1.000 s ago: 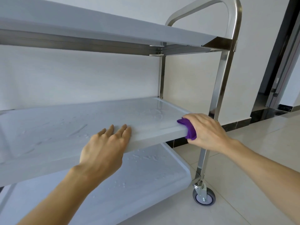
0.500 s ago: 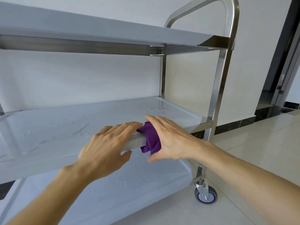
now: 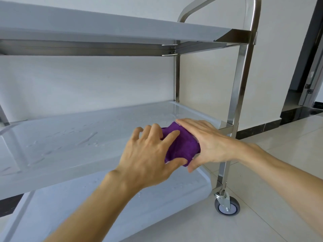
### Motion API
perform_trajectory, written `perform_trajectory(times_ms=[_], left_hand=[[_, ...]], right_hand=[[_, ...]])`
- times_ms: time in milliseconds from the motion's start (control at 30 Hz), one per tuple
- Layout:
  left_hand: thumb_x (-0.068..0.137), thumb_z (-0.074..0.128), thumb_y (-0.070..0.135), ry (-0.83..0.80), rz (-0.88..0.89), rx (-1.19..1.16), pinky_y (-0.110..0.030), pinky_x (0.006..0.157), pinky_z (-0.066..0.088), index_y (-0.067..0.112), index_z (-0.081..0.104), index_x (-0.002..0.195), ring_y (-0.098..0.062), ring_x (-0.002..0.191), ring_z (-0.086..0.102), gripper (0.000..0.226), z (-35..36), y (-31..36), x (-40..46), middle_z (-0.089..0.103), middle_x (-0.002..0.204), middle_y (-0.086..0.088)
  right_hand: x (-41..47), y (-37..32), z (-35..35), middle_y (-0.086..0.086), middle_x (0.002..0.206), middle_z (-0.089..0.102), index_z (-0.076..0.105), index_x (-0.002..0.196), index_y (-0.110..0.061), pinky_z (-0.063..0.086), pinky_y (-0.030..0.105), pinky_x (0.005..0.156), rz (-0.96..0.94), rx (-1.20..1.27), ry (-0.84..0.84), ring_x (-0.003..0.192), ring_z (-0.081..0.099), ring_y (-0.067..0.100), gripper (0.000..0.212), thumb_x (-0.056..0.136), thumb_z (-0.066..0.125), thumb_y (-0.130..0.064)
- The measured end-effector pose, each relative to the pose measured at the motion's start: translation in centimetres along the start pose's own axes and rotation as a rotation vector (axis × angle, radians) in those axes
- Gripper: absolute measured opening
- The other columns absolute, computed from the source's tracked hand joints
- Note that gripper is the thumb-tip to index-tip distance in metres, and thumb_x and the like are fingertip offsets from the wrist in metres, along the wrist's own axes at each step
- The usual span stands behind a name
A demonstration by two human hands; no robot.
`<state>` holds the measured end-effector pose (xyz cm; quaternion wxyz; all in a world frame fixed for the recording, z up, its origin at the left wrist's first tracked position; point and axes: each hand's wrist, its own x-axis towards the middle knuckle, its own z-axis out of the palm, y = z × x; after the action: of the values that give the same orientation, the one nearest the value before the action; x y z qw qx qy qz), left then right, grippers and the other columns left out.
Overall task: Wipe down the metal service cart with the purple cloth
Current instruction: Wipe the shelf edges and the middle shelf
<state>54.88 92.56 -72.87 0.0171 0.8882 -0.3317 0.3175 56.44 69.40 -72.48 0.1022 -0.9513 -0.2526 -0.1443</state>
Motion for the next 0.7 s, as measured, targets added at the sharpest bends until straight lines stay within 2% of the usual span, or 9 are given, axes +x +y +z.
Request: perform_trajectory(times_ms=[67,133,200,300,367,467,600,700], left_hand=[[0.077,0.038,0.08,0.0,-0.056,0.011,-0.036,0.092,0.039,0.025,0.05,0.131,-0.024,0.096,0.049,0.078,0.8,1.0,1.1,0.048,0.106,-0.002],[0.075,0.053,0.076,0.022,-0.056,-0.004,-0.033,0.094,0.039,0.017,0.05,0.124,-0.022,0.102,0.05,0.077,1.8,2.1,2.1,0.047,0.114,-0.001],[0.075,0.064,0.068,0.013,-0.061,-0.046,-0.03,0.097,0.037,0.014,0.045,0.12,-0.019,0.105,0.053,0.073,2.7,2.9,2.7,0.048,0.119,0.002],[0.08,0.065,0.053,0.013,-0.053,-0.012,-0.029,0.095,0.037,0.019,0.04,0.127,-0.019,0.105,0.055,0.063,3.2,2.9,2.6,0.052,0.12,0.004],[0.08,0.066,0.047,-0.001,-0.027,0.061,-0.03,0.091,0.041,0.023,0.037,0.137,-0.021,0.103,0.058,0.068,2.7,2.2,1.9,0.054,0.123,0.003],[0.068,0.076,0.038,0.005,-0.038,0.115,-0.032,0.076,0.05,0.029,0.037,0.149,-0.025,0.087,0.064,0.091,0.9,0.5,0.1,0.062,0.113,0.001],[0.057,0.081,0.04,-0.028,-0.088,0.204,-0.032,0.062,0.052,0.022,0.056,0.137,-0.025,0.078,0.068,0.086,-1.8,-3.3,-4.1,0.067,0.111,0.001],[0.054,0.079,0.039,-0.047,-0.161,0.271,-0.034,0.063,0.054,0.016,0.057,0.133,-0.027,0.086,0.069,0.085,-3.0,-5.6,-7.4,0.066,0.116,0.001]], right_hand=[[-0.5,0.8,0.6,-0.02,0.155,0.021,0.013,0.154,-0.03,0.017,0.021,0.109,0.042,-0.101,0.0,0.13,0.0,-0.028,0.124,0.058,0.08,-0.068],[-0.8,1.2,1.9,-0.015,0.152,0.039,0.033,0.149,-0.025,0.023,0.028,0.112,0.034,-0.18,0.148,0.141,0.028,-0.004,0.092,0.073,0.076,-0.051],[-0.7,1.1,3.0,-0.011,0.139,0.056,0.051,0.138,-0.021,0.031,0.034,0.109,0.013,-0.201,0.33,0.132,0.049,0.01,0.063,0.079,0.073,-0.024],[-0.6,1.3,3.7,-0.006,0.129,0.065,0.062,0.127,-0.015,0.042,0.036,0.101,-0.003,-0.241,0.43,0.121,0.06,0.015,0.055,0.074,0.073,-0.002],[-0.8,1.7,3.6,-0.003,0.129,0.066,0.063,0.126,-0.012,0.044,0.036,0.098,-0.028,-0.287,0.432,0.119,0.061,0.017,0.057,0.072,0.074,0.001],[-0.9,1.9,3.5,0.0,0.132,0.065,0.063,0.126,-0.009,0.047,0.039,0.098,-0.032,-0.321,0.406,0.119,0.062,0.02,0.06,0.069,0.076,0.003],[-0.8,1.8,3.5,0.002,0.133,0.064,0.063,0.126,-0.007,0.046,0.041,0.099,0.019,-0.326,0.391,0.119,0.063,0.022,0.055,0.072,0.074,-0.003],[-0.2,-0.1,3.6,0.001,0.139,0.057,0.059,0.128,-0.011,0.039,0.047,0.105,0.11,-0.35,0.333,0.127,0.055,0.023,0.054,0.079,0.073,-0.026]])
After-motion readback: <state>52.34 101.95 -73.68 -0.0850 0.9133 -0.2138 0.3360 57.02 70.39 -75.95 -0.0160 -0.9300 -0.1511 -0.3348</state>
